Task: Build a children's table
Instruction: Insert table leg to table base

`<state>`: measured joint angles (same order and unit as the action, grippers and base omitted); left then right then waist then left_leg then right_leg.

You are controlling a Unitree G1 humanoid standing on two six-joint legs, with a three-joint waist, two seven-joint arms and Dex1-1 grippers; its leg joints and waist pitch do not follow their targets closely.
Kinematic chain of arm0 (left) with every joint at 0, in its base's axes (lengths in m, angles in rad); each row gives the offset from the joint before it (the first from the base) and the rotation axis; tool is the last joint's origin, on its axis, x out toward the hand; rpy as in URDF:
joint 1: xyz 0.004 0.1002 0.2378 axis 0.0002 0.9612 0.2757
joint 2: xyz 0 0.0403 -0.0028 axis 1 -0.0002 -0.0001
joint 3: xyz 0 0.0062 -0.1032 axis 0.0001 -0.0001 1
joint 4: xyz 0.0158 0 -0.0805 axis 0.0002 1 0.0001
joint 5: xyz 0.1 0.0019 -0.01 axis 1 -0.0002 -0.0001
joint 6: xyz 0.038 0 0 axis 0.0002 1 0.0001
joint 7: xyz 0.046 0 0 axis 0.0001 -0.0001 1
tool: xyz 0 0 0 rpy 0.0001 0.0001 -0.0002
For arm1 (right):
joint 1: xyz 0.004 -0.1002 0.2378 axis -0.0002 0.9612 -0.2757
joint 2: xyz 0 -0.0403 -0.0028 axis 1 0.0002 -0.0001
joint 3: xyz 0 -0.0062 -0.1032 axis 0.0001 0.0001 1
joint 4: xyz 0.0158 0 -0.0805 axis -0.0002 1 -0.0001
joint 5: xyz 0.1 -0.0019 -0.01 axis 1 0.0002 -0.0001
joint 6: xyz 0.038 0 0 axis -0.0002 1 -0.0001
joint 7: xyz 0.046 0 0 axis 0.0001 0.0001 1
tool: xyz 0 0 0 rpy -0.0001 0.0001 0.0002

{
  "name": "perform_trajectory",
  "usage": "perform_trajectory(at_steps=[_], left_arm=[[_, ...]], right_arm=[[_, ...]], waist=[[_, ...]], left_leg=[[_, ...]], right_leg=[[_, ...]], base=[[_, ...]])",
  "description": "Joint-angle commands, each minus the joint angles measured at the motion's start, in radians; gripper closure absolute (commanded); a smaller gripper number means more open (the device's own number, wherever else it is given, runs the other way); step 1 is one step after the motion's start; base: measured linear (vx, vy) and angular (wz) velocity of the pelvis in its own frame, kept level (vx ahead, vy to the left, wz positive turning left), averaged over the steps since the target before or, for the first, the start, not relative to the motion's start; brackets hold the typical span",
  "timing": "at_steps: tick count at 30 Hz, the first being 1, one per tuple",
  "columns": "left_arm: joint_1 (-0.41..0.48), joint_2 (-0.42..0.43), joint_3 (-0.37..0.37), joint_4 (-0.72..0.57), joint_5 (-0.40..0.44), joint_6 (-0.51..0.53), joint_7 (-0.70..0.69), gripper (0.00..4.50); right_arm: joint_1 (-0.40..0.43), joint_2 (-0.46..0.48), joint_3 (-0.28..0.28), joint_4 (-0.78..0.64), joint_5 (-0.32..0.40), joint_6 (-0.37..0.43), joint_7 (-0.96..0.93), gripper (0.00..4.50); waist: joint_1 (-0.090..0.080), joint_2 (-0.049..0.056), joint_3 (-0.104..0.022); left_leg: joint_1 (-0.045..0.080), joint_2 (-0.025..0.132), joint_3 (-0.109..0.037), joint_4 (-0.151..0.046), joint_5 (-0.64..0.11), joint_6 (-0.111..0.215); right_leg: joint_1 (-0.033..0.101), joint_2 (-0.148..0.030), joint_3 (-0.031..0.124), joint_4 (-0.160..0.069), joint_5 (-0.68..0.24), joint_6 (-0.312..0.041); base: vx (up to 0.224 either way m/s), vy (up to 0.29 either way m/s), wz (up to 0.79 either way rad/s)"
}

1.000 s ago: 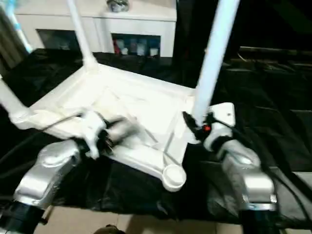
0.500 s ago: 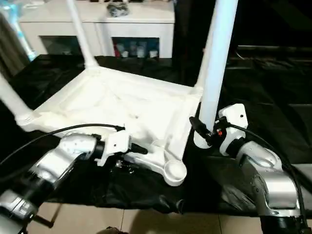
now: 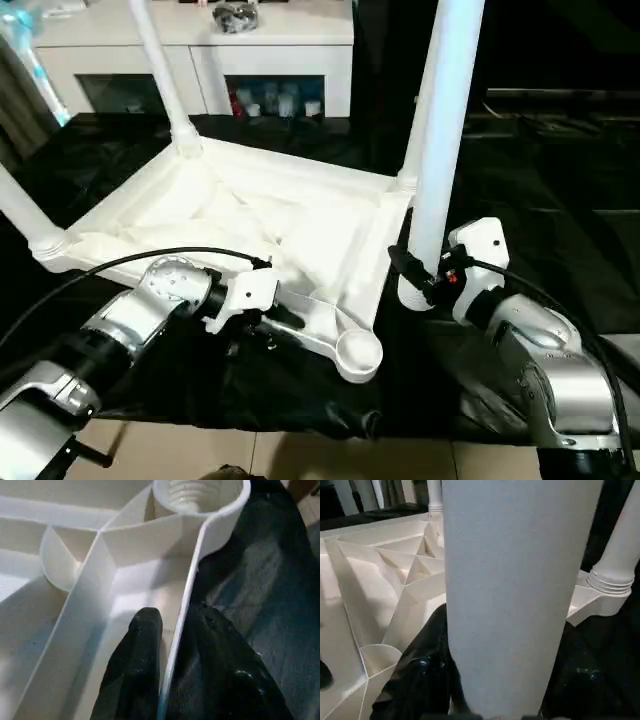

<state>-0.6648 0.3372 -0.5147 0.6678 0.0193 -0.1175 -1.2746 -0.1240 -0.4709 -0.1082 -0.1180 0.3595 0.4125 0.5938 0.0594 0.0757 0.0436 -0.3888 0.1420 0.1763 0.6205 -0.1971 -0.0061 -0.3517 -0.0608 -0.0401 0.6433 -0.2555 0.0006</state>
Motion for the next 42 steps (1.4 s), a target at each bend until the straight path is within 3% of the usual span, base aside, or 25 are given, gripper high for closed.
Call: perform_trajectory(at_steps=[1,7,11,16,17,18,19,20,22,23,25,27,29,33,37,39,40,41,42], left_arm=[[-0.020,0.001,-0.011,0.019,0.024,-0.016,-0.013,3.45],[-0.036,-0.014,-0.015,0.034,0.049,0.014,0.018,3.80],[-0.036,-0.008,-0.029,0.028,0.110,0.077,0.087,4.10],[0.001,-0.061,0.073,-0.050,0.062,0.299,0.231,4.32],[0.027,-0.075,0.104,-0.100,0.037,0.377,0.257,4.35],[0.030,-0.077,0.108,-0.107,0.034,0.387,0.259,4.35],[0.042,-0.080,0.117,-0.128,0.028,0.408,0.268,4.37],[0.068,-0.082,0.124,-0.168,0.029,0.433,0.285,4.45],[0.076,-0.082,0.124,-0.180,0.032,0.437,0.290,4.49],[0.096,-0.082,0.119,-0.214,0.047,0.443,0.312,4.50],[0.107,-0.084,0.120,-0.234,0.053,0.450,0.323,4.50],[0.123,-0.087,0.123,-0.267,0.066,0.432,0.350,4.50],[0.141,-0.082,0.117,-0.297,0.069,0.390,0.356,4.50],[0.154,-0.069,0.108,-0.308,0.084,0.353,0.368,4.50],[0.164,-0.063,0.119,-0.306,0.067,0.302,0.356,4.50],[0.165,-0.068,0.129,-0.300,0.060,0.301,0.358,4.50],[0.165,-0.070,0.135,-0.292,0.056,0.284,0.357,4.50],[0.165,-0.069,0.134,-0.289,0.057,0.274,0.356,4.50],[0.167,-0.065,0.132,-0.289,0.052,0.268,0.344,4.50]], right_arm=[[-0.004,-0.009,0.002,-0.038,0.010,0.007,0.003,2.62],[-0.007,-0.004,0.006,-0.038,0.007,0.008,0.006,2.62],[-0.011,0.009,0.008,-0.040,0.004,0.006,-0.007,2.62],[-0.037,0.062,-0.002,-0.026,0.010,0.005,-0.064,2.62],[-0.047,0.077,-0.006,-0.013,0.013,0.004,-0.078,2.62],[-0.048,0.079,-0.006,-0.012,0.013,0.004,-0.080,2.62],[-0.052,0.083,-0.005,-0.007,0.011,0.002,-0.083,2.62],[-0.057,0.088,0.000,0.000,0.006,-0.003,-0.084,2.62],[-0.059,0.090,0.002,0.002,0.005,-0.005,-0.083,2.62],[-0.063,0.097,0.007,0.008,0.002,-0.011,-0.084,2.62],[-0.067,0.102,0.009,0.012,0.000,-0.016,-0.084,2.62],[-0.079,0.111,0.014,0.024,-0.007,-0.032,-0.084,2.62],[-0.097,0.113,0.025,0.045,-0.014,-0.054,-0.073,2.62],[-0.135,0.127,0.040,0.075,0.004,-0.077,-0.026,2.62],[-0.181,0.141,0.064,0.127,0.051,-0.043,0.062,2.62],[-0.186,0.135,0.081,0.148,0.050,-0.042,0.090,2.62],[-0.187,0.126,0.101,0.173,0.043,-0.044,0.118,2.62],[-0.188,0.123,0.107,0.183,0.041,-0.044,0.129,2.62],[-0.189,0.120,0.115,0.199,0.033,-0.051,0.139,2.62]], waist=[[0.002,-0.012,-0.053],[0.002,-0.013,-0.056],[-0.003,-0.014,-0.050],[-0.020,-0.028,-0.047],[-0.024,-0.026,-0.050],[-0.028,-0.033,-0.050],[-0.030,-0.029,-0.055],[-0.032,-0.040,-0.056],[-0.029,-0.033,-0.060],[-0.029,-0.040,-0.062],[-0.026,-0.035,-0.060],[-0.023,-0.039,-0.058],[-0.018,-0.037,-0.056],[-0.020,-0.040,-0.055],[-0.021,-0.045,-0.056],[-0.019,-0.042,-0.057],[-0.019,-0.050,-0.057],[-0.019,-0.048,-0.056],[-0.019,-0.056,-0.057]], left_leg=[[0.023,0.095,-0.042,-0.085,-0.193,0.035],[0.021,0.097,-0.043,-0.082,-0.156,0.056],[0.020,0.097,-0.044,-0.087,-0.182,0.056],[0.013,0.092,-0.045,-0.087,-0.172,0.055],[0.010,0.091,-0.046,-0.085,-0.155,0.057],[0.004,0.089,-0.046,-0.084,-0.135,0.065],[0.001,0.088,-0.047,-0.081,-0.092,0.081],[0.003,0.086,-0.042,-0.077,-0.077,0.102],[0.001,0.081,-0.040,-0.068,-0.033,0.132],[0.001,0.081,-0.037,-0.066,-0.020,0.147],[0.003,0.082,-0.036,-0.066,-0.021,0.158],[0.006,0.087,-0.036,-0.069,-0.033,0.156],[0.008,0.090,-0.038,-0.072,-0.049,0.142],[0.009,0.090,-0.034,-0.073,-0.058,0.130],[0.007,0.087,-0.034,-0.071,-0.050,0.136],[0.008,0.088,-0.032,-0.069,-0.042,0.136],[0.007,0.088,-0.033,-0.069,-0.030,0.139],[0.007,0.088,-0.032,-0.069,-0.030,0.140],[0.008,0.088,-0.030,-0.068,-0.032,0.140]], right_leg=[[0.025,-0.110,0.053,-0.089,-0.050,-0.269],[0.028,-0.112,0.051,-0.083,0.024,-0.279],[0.027,-0.111,0.051,-0.088,-0.021,-0.276],[0.030,-0.112,0.049,-0.093,-0.082,-0.278],[0.034,-0.112,0.047,-0.088,-0.073,-0.278],[0.037,-0.110,0.046,-0.088,-0.057,-0.276],[0.038,-0.108,0.044,-0.081,-0.003,-0.272],[0.033,-0.104,0.045,-0.084,0.036,-0.274],[0.032,-0.105,0.045,-0.079,0.102,-0.274],[0.032,-0.103,0.045,-0.076,0.129,-0.274],[0.027,-0.100,0.043,-0.078,0.120,-0.272],[0.025,-0.099,0.042,-0.081,0.084,-0.269],[0.022,-0.099,0.043,-0.082,0.037,-0.262],[0.022,-0.099,0.045,-0.083,0.037,-0.260],[0.025,-0.101,0.045,-0.079,0.044,-0.260],[0.022,-0.100,0.045,-0.079,0.047,-0.262],[0.024,-0.100,0.044,-0.075,0.056,-0.263],[0.023,-0.101,0.044,-0.077,0.055,-0.264],[0.022,-0.100,0.045,-0.079,0.055,-0.264]], base=[[0.000,0.000,0.00],[0.000,0.000,0.00],[0.000,0.000,0.00],[0.000,0.000,0.00],[0.000,0.000,0.00],[0.000,0.000,0.00],[0.000,0.000,0.00],[0.000,0.000,0.00],[0.000,0.000,0.00],[0.000,0.000,0.00],[0.000,0.000,0.00],[0.000,0.000,0.00],[0.000,0.000,0.00],[0.000,0.000,0.00],[0.000,0.000,0.00],[0.000,0.000,0.00],[0.000,0.000,0.00],[0.000,0.000,0.00],[0.000,0.000,0.00]])
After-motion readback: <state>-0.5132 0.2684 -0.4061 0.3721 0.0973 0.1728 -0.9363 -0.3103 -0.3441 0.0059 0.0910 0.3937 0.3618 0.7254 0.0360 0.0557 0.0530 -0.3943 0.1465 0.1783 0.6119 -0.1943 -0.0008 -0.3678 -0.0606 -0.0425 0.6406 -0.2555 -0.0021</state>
